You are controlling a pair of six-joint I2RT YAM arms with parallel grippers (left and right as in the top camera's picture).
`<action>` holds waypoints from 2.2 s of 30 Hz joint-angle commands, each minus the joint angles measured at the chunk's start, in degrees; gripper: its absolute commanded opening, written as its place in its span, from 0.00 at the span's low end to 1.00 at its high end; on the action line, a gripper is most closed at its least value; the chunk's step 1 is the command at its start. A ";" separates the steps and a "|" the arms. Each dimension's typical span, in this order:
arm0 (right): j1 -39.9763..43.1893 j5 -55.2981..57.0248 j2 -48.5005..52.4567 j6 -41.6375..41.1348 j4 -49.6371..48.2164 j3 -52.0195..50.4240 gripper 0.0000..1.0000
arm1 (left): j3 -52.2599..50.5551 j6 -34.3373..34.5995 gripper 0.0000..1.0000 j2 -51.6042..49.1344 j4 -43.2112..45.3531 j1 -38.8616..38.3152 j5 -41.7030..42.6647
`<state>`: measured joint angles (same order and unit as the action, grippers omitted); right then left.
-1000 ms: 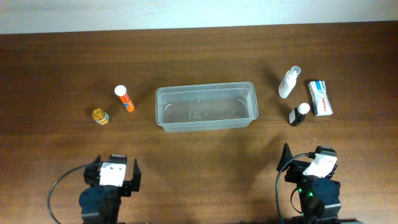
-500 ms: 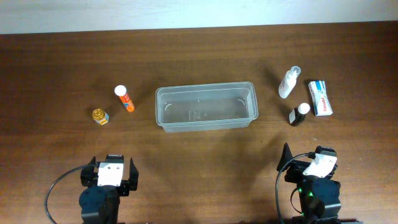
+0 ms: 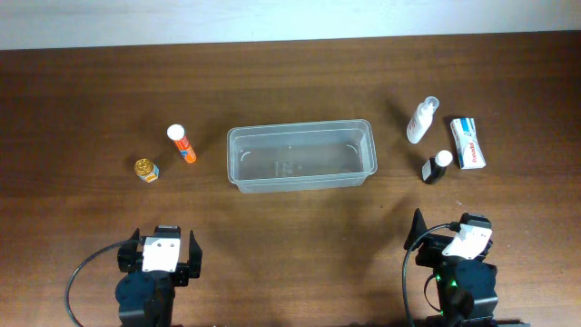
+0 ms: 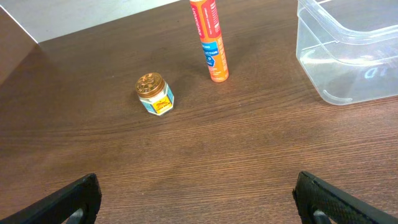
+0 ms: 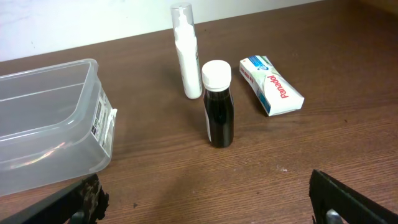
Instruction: Pack container
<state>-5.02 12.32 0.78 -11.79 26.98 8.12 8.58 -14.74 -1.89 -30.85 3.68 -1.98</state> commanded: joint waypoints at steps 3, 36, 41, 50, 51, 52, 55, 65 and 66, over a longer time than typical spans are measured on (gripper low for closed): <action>0.26 -0.11 -0.46 0.20 0.22 -0.42 0.98 | -0.07 0.55 1.00 -0.20 -0.44 -0.26 -0.85; 0.26 -0.11 -0.46 0.20 0.22 -0.42 0.98 | -0.07 0.55 1.00 -0.20 -0.44 -0.26 -0.85; 0.26 -0.11 -0.46 0.20 0.22 -0.42 0.98 | -0.07 0.55 1.00 -0.20 -0.44 -0.26 -0.85; 0.26 6.36 -0.46 2.99 0.20 -0.42 0.98 | -0.07 0.55 1.00 -0.20 -0.44 -0.26 -0.85; 0.26 6.36 -0.46 2.99 0.20 -0.42 0.98 | -0.07 0.55 1.00 -0.20 -0.44 -0.26 -0.85; 0.26 6.34 -0.46 2.99 0.20 -0.42 0.98 | -0.07 0.55 1.00 -0.20 -0.44 -0.26 -0.85; 0.26 5.44 -0.46 1.64 0.13 -0.42 0.99 | -0.07 0.55 1.00 -0.20 -0.44 -0.26 -0.85; 0.22 -17.35 -0.46 -19.65 -5.05 -0.42 0.98 | -0.07 0.55 1.00 -0.20 -0.44 -0.26 -0.85; 0.20 -20.35 -0.46 -19.93 -7.06 -0.42 0.98 | -0.07 0.55 1.00 -0.20 -0.44 -0.26 -0.85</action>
<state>-5.02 1.67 0.80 -24.93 22.26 8.01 8.58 -14.74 -1.89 -30.87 3.68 -1.98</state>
